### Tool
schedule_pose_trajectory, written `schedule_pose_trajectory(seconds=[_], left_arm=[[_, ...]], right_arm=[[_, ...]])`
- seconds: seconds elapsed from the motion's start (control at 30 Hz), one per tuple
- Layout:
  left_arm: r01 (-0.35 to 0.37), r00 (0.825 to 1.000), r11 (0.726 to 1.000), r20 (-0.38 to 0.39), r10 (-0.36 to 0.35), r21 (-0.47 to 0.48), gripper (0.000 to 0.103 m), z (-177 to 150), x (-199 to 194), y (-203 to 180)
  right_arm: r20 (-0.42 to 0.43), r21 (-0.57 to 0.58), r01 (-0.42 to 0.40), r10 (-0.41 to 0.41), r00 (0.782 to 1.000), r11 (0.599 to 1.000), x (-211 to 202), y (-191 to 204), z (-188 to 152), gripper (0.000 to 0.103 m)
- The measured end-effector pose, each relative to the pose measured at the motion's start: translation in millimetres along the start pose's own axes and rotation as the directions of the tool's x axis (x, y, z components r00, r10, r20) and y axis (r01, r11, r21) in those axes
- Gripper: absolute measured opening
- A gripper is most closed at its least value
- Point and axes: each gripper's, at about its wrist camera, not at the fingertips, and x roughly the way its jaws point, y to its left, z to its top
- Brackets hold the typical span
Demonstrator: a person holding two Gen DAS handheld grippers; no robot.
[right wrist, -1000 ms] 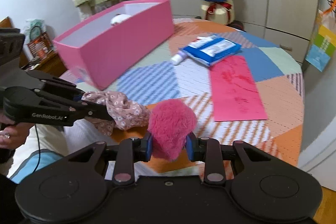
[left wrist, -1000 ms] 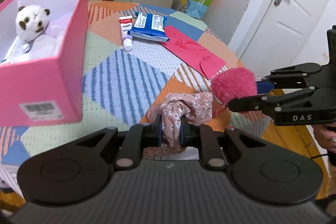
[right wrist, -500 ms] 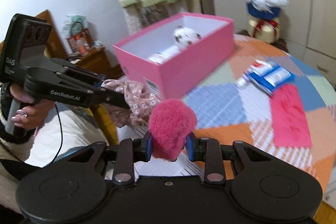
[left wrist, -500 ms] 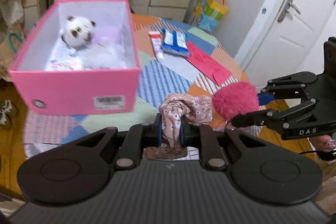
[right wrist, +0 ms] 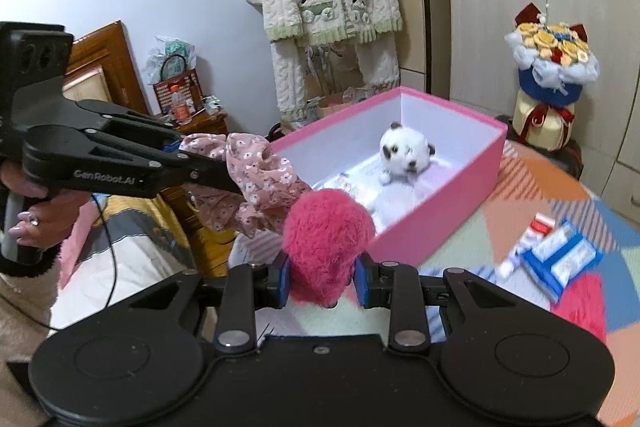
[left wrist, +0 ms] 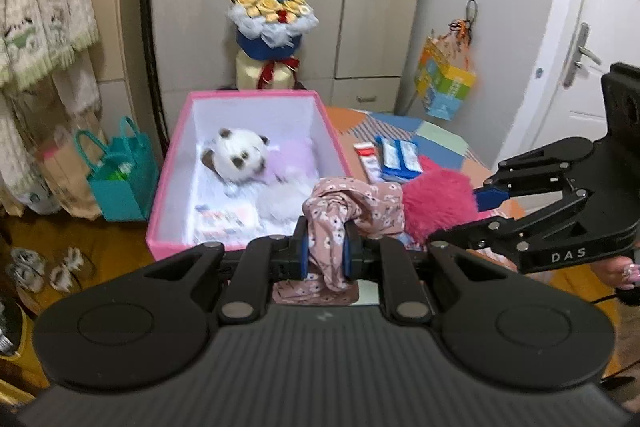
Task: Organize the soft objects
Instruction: 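Lift and carry the pom-pom and floral cloth with both grippers over the pink box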
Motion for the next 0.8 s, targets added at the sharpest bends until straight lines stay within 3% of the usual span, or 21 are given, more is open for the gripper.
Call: schedule_pose_trajectory(seconds=[0.23, 0.37, 0.5, 0.8], left_arm=[[-0.116, 0.990, 0.993, 0.081, 0.113, 0.029, 0.014, 22, 33, 18], [-0.136, 0.987, 0.991, 0.090, 0.134, 0.016, 0.014, 26, 65, 29], [-0.182, 0.982, 0.983, 0.064, 0.180, 0.030, 0.014, 32, 102, 37], [-0.209, 0.973, 0.978, -0.091, 0.210, 0.022, 0.015, 42, 170, 69]], right_arm=[[0.038, -0.045, 0.080, -0.078, 0.996, 0.996, 47, -13, 29, 0.035], [0.020, -0.030, 0.091, -0.091, 0.996, 0.995, 76, -33, 44, 0.035], [-0.025, -0.040, 0.090, -0.091, 0.996, 0.995, 106, -49, 55, 0.035], [-0.169, -0.079, 0.065, -0.077, 0.983, 0.995, 168, -70, 72, 0.036]])
